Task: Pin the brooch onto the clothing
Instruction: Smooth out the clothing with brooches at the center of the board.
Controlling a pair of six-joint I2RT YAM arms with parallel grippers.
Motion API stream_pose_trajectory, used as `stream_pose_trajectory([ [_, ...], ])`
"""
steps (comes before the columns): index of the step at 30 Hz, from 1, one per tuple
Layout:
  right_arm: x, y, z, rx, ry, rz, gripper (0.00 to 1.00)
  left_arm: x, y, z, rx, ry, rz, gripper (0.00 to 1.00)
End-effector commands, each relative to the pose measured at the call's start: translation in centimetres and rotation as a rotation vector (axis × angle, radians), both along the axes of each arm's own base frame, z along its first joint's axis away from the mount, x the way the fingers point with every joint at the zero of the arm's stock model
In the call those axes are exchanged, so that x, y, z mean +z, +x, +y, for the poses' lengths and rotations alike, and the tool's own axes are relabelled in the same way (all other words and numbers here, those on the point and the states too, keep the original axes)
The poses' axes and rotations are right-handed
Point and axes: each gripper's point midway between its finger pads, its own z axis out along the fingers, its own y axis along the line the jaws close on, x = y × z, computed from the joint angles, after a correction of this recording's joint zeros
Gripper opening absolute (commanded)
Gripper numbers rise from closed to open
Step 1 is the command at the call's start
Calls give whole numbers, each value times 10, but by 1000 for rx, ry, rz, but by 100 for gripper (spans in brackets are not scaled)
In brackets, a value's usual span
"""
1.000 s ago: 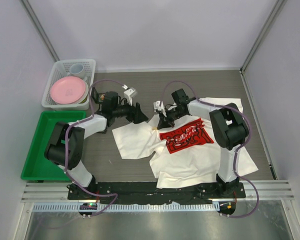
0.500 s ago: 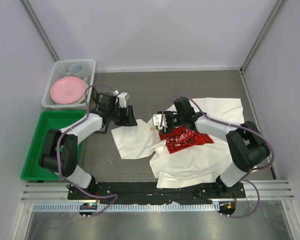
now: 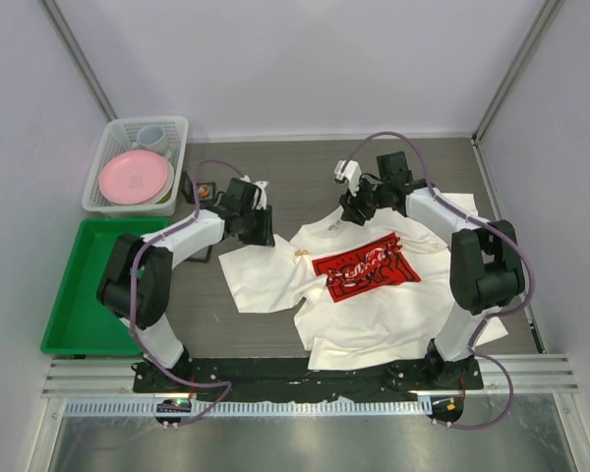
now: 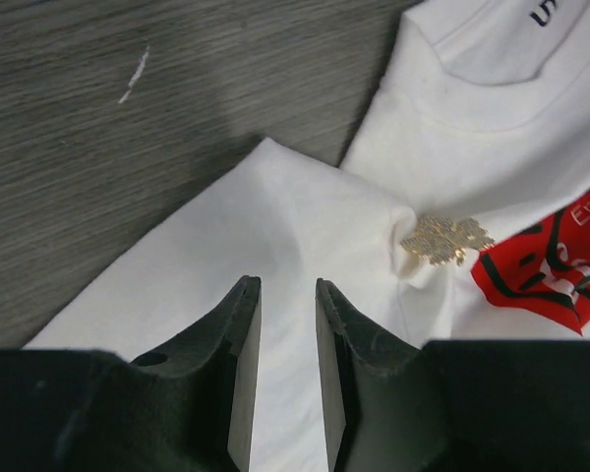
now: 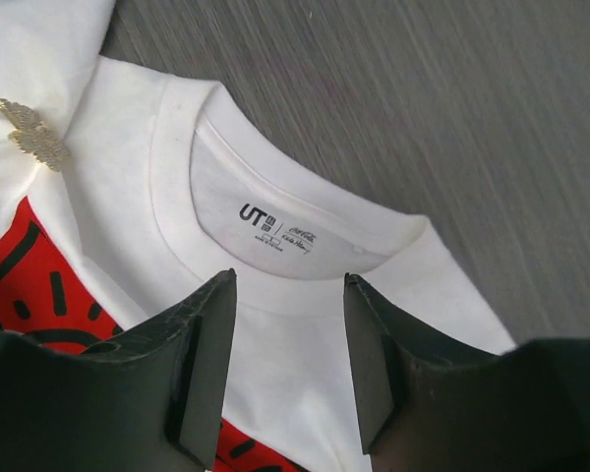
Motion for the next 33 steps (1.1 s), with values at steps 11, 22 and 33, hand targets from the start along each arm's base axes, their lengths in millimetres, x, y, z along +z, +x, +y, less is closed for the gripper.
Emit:
stream_pose_trajectory([
  [11,-89,33,-57,-357,-49,342,43,-52,28,55,104,238,180,18],
  [22,-93,90,-100,-627,10,422,41,-47,95,86,168,177,227,13],
  [33,55,94,-77,-544,253,227,63,94,132,90,87,157,-243,50],
])
